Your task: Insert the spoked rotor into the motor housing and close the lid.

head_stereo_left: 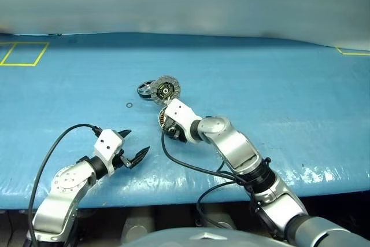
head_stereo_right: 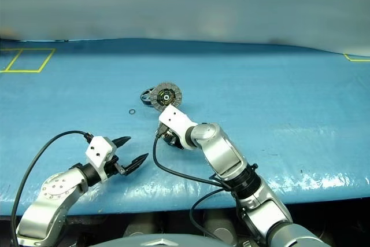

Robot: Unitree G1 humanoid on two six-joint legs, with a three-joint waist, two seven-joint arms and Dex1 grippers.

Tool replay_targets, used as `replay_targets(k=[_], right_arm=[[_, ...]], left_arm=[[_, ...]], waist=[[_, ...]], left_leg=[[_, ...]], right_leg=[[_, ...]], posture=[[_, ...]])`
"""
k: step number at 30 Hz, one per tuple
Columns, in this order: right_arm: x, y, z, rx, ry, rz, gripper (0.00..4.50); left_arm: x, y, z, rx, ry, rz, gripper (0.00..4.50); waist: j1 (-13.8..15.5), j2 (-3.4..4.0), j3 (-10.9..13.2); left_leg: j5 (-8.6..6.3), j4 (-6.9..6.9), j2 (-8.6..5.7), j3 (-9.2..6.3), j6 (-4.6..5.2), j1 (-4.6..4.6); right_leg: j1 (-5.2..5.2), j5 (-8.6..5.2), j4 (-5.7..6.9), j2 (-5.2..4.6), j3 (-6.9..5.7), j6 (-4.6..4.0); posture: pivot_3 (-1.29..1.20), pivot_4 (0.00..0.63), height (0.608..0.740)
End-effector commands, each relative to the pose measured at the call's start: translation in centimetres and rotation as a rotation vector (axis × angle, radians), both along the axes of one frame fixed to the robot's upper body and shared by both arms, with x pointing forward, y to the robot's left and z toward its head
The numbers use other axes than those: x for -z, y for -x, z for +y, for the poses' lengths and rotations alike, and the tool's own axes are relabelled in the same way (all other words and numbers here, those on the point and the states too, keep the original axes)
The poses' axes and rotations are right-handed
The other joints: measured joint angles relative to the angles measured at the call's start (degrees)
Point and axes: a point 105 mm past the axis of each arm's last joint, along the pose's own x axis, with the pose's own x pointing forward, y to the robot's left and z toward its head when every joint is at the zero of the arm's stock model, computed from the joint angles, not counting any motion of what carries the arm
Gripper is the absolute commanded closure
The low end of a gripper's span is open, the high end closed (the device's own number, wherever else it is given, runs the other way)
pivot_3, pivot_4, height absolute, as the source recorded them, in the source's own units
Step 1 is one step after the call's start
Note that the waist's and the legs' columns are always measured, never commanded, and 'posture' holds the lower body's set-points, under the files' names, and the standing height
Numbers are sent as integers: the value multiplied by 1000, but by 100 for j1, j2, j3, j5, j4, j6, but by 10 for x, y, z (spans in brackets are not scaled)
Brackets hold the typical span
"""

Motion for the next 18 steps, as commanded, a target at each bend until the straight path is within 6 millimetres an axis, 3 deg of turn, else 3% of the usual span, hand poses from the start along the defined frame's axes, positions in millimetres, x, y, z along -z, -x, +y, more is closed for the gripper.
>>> replay_targets(k=[1,7,17,18], right_arm=[[20,18,-5,38,9,145,2493],[18,27,-10,75,2,181,2493],[7,37,2,123,-85,256,2493],[6,36,3,129,-92,258,2154]], left_arm=[[-7,-1,0,-1,16,-26,0],[-6,1,-1,-4,30,-13,0],[-5,-1,-3,8,41,-6,0],[-5,-1,-3,9,40,-5,0]], waist=[[16,-1,-1],[31,-2,-2],[4,-2,-2],[-7,-2,-2]], left_leg=[[0,0,1,0,0,-1],[0,-1,1,-2,0,-3],[0,-1,1,-2,0,-2],[0,-1,1,-2,0,-2]], right_leg=[[0,0,-1,-2,0,0],[0,-5,-2,-12,-2,3],[-1,-16,-2,-11,-3,-11],[-1,-16,-2,-11,-2,-11]], posture=[[0,150,740],[0,150,740],[0,150,740],[0,150,740]])
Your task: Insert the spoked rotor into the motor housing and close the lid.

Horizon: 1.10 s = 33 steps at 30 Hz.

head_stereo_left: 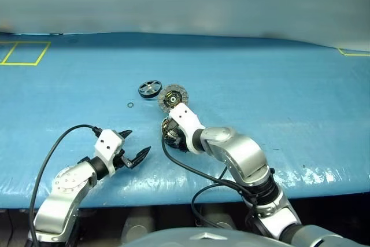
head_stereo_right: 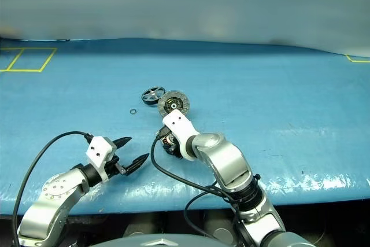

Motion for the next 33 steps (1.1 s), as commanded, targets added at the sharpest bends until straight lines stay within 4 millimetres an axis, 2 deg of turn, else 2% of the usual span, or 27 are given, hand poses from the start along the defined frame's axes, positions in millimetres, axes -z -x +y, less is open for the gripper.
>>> replay_targets(k=[1,5,9,15,19,22,25,28,33], right_arm=[[9,9,2,9,-12,84,1739],[-2,2,6,44,-41,56,564],[-18,-3,10,63,-81,37,564],[-55,-5,14,45,-197,-15,564],[-80,-8,7,26,-265,-104,564],[-98,-8,-2,-6,-375,-226,564],[-96,-11,-13,46,-463,-227,564],[-93,-13,-27,79,-455,-348,564],[-82,0,-27,22,-397,-517,564]], left_arm=[[-4,-1,0,7,7,-15,0],[-5,-3,0,-3,11,-24,0],[-6,-3,-1,2,15,-26,0],[-8,-1,0,7,13,-32,0],[-13,1,6,0,14,-42,0],[-17,-4,20,-69,-6,-59,0],[-22,-12,33,-149,-20,-93,0],[-23,-26,55,-295,5,-75,0],[-29,-49,69,-365,-12,-58,0]], waist=[[-15,1,1],[-35,3,2],[-42,4,4],[-94,6,6],[-111,8,8],[-109,8,8],[-112,7,8],[-100,8,9],[-118,6,10]], left_leg=[[0,0,0,0,0,0],[0,-2,0,-1,0,-6],[0,-1,0,-2,0,-10],[0,-4,0,-4,0,-19],[0,-13,0,-7,0,-20],[0,-16,-1,-11,0,-23],[0,-18,-1,-10,0,-22],[0,-18,-3,-9,0,-22],[0,-12,-10,-8,0,-21]], right_leg=[[0,0,0,1,0,0],[-6,1,0,2,0,2],[-8,1,0,-3,0,2],[-19,17,0,-4,-3,28],[-21,16,-4,-5,-5,26],[-21,14,-8,-5,-9,27],[-20,13,-9,-5,-9,29],[-18,13,-9,-4,-8,30],[-14,13,-10,3,-5,36]], posture=[[0,150,740],[0,150,740],[0,150,740],[0,150,740],[0,150,740],[0,150,740],[0,150,740],[0,150,740],[0,150,740]])
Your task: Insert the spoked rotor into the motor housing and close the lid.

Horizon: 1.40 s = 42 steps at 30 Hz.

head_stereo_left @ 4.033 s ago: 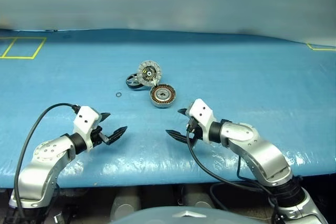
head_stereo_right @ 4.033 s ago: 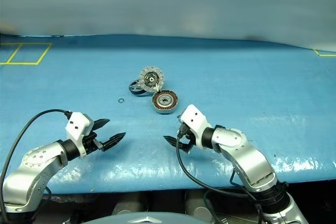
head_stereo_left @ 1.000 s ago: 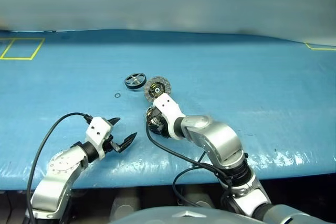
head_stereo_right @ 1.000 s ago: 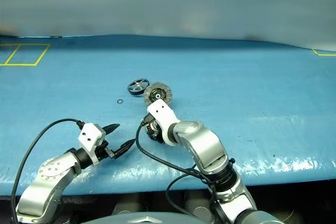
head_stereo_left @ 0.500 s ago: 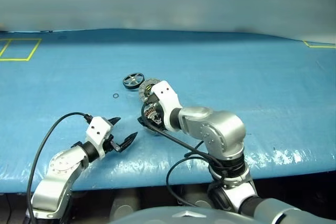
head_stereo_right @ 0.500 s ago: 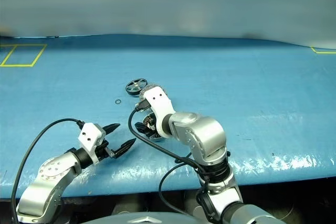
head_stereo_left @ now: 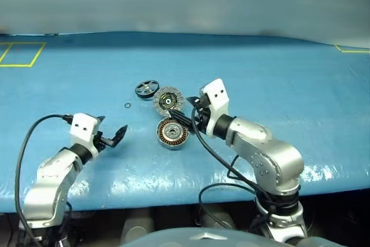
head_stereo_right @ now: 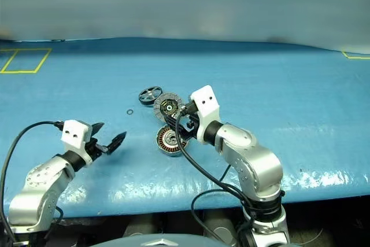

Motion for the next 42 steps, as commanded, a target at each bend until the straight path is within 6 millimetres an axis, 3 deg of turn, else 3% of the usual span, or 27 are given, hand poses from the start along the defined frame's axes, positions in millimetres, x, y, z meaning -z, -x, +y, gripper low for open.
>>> replay_targets(k=[1,9,15,24,35,38,42], right_arm=[[-15,16,12,-71,7,-224,564],[21,22,9,-44,-24,-182,564],[21,18,7,-19,-26,-174,564],[20,19,14,-36,-33,-164,564],[12,21,22,-48,-69,-161,564],[11,21,22,-42,-77,-158,535],[10,19,21,-33,-87,-155,535]], left_arm=[[-10,-15,7,-19,-35,-16,0],[-15,-64,4,3,-121,-27,0],[-11,-87,-11,44,-127,-3,0],[8,-100,-32,98,-63,62,0],[32,-100,-34,85,-68,152,0],[39,-96,-32,83,-75,184,620],[47,-89,-27,86,-95,217,1913]], waist=[[-9,-2,1],[35,-8,1],[72,-9,1],[154,-9,1],[158,-10,-1],[155,-10,-1],[151,-7,-4]], left_leg=[[0,0,-2,0,0,0],[5,4,-4,1,-8,2],[5,7,-7,0,-9,0],[6,8,-12,-1,-9,-4],[6,25,-12,-4,-10,0],[6,29,-12,-4,-10,0],[6,34,-11,-4,-10,5]], right_leg=[[-1,0,0,3,1,0],[7,2,2,26,2,0],[6,6,2,25,4,4],[6,8,2,23,2,-1],[17,12,8,24,-1,4],[19,13,9,24,1,8],[23,11,13,25,1,12]], posture=[[0,150,740],[0,150,740],[0,150,740],[0,150,740],[0,150,740],[0,150,740],[0,150,740]])
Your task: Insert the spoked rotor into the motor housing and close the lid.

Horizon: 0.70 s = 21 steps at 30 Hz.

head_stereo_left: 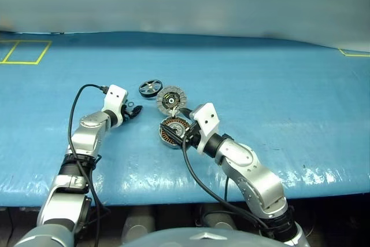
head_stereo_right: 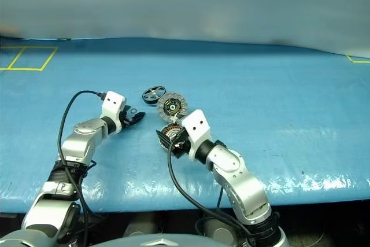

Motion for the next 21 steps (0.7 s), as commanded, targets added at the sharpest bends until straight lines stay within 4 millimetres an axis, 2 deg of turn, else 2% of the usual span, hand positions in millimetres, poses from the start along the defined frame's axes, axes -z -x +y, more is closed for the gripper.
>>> replay_targets(k=[1,5,6,10,12,16,21], right_arm=[[-16,1,2,-3,-37,-46,535],[-18,-1,3,-3,-39,-50,535],[-18,-1,3,-4,-39,-51,535],[-14,0,2,-9,-19,-55,535],[-5,1,-2,-11,24,-61,535],[9,5,-12,-16,20,-41,535],[33,10,-29,-9,40,-19,535]], left_arm=[[21,11,6,-2,-34,85,2294],[23,16,13,-10,-55,98,3643],[23,18,14,-9,-63,99,3860],[22,33,17,62,-143,91,3863],[19,45,15,119,-160,84,3863],[2,66,7,193,-119,65,3863],[-24,79,-6,273,-77,-18,3863]], waist=[[-1,2,-2],[-8,4,-5],[-14,4,-5],[-56,5,-6],[-63,7,-7],[-42,7,-7],[9,5,-2]], left_leg=[[0,0,0,0,0,2],[0,3,1,1,0,5],[0,3,1,1,0,6],[0,0,6,0,0,7],[0,-4,8,-1,0,9],[-1,-10,21,2,1,7],[-1,-8,22,7,2,3]], right_leg=[[2,0,0,0,0,0],[4,0,2,0,1,1],[5,1,3,0,1,1],[2,1,4,2,6,-1],[1,2,4,0,8,-4],[-3,-1,3,-11,9,-11],[-4,-18,0,-18,8,-28]], posture=[[0,150,740],[0,150,740],[0,150,740],[0,150,740],[0,150,740],[0,150,740],[0,150,740]])
